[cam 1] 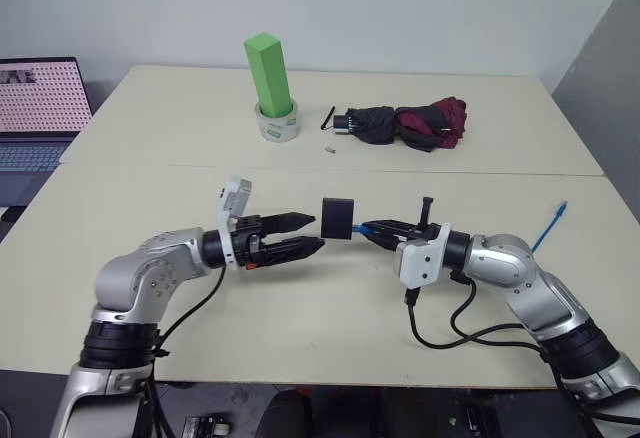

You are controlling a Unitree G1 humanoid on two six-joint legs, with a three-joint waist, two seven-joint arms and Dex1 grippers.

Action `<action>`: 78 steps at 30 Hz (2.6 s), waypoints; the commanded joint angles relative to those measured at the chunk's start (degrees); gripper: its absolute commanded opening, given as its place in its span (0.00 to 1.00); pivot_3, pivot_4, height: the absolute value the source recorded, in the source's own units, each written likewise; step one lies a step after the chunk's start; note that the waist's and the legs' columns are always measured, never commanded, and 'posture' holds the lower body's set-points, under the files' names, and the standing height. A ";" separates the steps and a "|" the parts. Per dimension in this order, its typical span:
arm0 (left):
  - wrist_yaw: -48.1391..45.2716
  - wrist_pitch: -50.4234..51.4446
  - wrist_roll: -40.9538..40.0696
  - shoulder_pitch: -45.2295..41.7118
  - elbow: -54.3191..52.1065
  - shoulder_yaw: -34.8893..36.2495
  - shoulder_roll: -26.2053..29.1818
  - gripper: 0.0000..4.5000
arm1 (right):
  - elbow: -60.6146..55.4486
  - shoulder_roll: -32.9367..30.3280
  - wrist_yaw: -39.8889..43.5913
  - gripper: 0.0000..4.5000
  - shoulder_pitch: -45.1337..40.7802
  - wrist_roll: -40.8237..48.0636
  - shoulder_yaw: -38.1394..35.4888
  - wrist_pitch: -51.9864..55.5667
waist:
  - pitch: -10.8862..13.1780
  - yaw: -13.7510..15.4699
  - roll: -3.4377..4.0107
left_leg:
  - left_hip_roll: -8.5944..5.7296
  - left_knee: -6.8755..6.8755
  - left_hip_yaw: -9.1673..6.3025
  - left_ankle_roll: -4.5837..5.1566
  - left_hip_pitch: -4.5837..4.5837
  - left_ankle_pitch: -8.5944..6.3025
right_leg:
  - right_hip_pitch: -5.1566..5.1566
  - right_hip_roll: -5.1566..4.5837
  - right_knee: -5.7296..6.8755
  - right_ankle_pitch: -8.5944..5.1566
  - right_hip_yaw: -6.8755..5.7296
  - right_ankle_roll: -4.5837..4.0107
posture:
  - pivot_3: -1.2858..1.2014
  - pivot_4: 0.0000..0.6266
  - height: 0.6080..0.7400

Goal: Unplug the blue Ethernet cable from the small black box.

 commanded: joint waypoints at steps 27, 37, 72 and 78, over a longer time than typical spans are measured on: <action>-3.11 -1.31 3.08 -2.18 3.35 -2.38 -1.59 0.18 | 0.11 0.94 2.88 0.03 -1.78 -2.34 1.02 -6.94 | 0.00 0.07 0.00 | -0.01 0.02 0.00 -0.01 0.00 0.00 | 0.01 0.00 -0.01 0.00 0.02 0.00 | 0.52 0.24 1.00; -4.58 -2.75 3.29 -3.07 1.45 -2.70 -1.67 0.18 | -12.17 -4.60 13.03 0.55 2.48 16.02 -5.04 10.89 | 0.00 0.12 0.00 | 0.00 0.02 -0.01 -0.01 0.00 0.00 | 0.02 -0.01 -0.02 0.00 0.00 0.00 | 0.52 0.24 1.00; -10.98 -2.00 1.86 -3.31 -4.61 -4.08 0.25 0.18 | -20.88 2.82 4.50 0.72 0.53 63.84 -14.24 76.08 | 0.00 0.11 0.00 | -0.03 0.01 -0.07 0.02 -0.06 -0.01 | 0.04 -0.01 -0.10 0.00 -0.01 0.00 | 0.52 0.24 1.00; -10.84 -2.29 1.99 -2.91 -4.95 -4.20 -0.02 0.18 | -20.63 2.85 4.90 0.45 0.21 63.43 -14.20 76.35 | 0.00 0.11 0.00 | -0.03 0.00 -0.06 0.02 -0.06 -0.01 | 0.04 -0.02 -0.10 0.00 -0.01 0.00 | 0.52 0.24 1.00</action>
